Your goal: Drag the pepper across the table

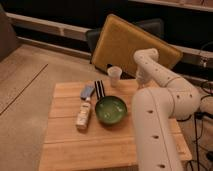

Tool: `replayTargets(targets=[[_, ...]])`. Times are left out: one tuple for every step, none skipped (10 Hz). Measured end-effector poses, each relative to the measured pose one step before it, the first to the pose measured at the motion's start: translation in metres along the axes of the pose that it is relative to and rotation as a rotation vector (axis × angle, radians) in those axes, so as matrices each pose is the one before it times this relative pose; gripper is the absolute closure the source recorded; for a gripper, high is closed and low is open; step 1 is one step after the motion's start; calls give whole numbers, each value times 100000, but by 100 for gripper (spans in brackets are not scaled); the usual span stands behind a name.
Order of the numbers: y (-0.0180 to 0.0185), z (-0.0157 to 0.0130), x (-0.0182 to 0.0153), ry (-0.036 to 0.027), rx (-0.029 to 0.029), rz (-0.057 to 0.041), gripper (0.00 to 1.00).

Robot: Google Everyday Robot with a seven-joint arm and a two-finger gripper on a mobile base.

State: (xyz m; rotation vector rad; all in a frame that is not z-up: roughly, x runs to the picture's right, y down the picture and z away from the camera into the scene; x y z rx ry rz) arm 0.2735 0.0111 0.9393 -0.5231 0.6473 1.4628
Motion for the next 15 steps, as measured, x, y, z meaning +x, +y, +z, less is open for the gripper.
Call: replayTargets(targets=[[-1184, -485, 408, -1395, 484, 2614, 99], [-173, -178, 8, -769, -133, 634, 94], [590, -13, -221, -354, -639, -486, 83], [-29, 0, 13, 33, 57, 6, 78], [-34, 10, 14, 24, 46, 15, 72], [-60, 0, 25, 36, 39, 58, 64], [-28, -3, 19, 49, 53, 2, 54], [120, 13, -22, 41, -60, -136, 42], [-18, -19, 1, -3, 36, 5, 32], [-10, 4, 6, 26, 54, -14, 23], [-10, 3, 14, 47, 13, 7, 20], [0, -3, 1, 3, -13, 7, 20], [-21, 8, 7, 10, 22, 15, 20], [-1, -2, 0, -3, -10, 1, 20], [-10, 87, 31, 129, 12, 13, 20]])
